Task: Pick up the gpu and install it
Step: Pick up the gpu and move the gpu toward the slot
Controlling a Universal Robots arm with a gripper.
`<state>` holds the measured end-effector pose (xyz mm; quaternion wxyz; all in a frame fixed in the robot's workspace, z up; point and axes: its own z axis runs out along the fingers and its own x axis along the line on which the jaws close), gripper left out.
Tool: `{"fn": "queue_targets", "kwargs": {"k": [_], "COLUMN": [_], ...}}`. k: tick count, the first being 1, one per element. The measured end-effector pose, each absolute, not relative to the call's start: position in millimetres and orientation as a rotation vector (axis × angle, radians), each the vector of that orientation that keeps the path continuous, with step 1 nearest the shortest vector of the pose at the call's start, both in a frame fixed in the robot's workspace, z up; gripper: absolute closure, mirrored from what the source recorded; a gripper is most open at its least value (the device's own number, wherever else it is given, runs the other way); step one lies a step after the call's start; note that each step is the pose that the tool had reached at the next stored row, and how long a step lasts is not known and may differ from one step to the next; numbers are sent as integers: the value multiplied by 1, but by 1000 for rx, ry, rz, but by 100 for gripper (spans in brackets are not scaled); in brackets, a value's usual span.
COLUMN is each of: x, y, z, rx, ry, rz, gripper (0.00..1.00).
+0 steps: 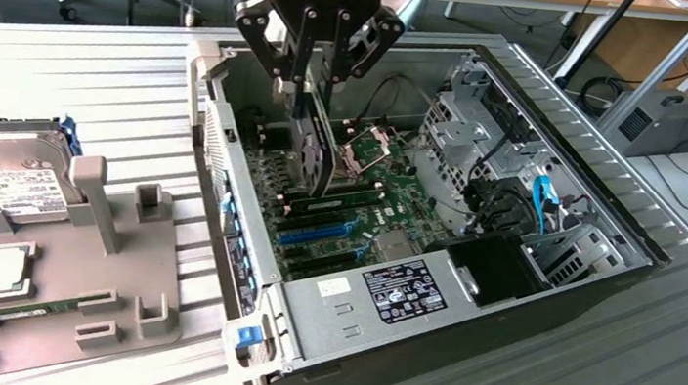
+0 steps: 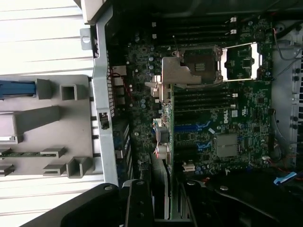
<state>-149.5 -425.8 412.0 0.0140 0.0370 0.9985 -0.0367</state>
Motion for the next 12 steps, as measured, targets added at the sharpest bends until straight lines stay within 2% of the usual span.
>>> {"fn": "queue_targets", "kwargs": {"k": [12], "x": [-137], "y": [-426], "z": [406], "rx": [115], "ry": [3109], "rz": [-116], "gripper": [71]}}
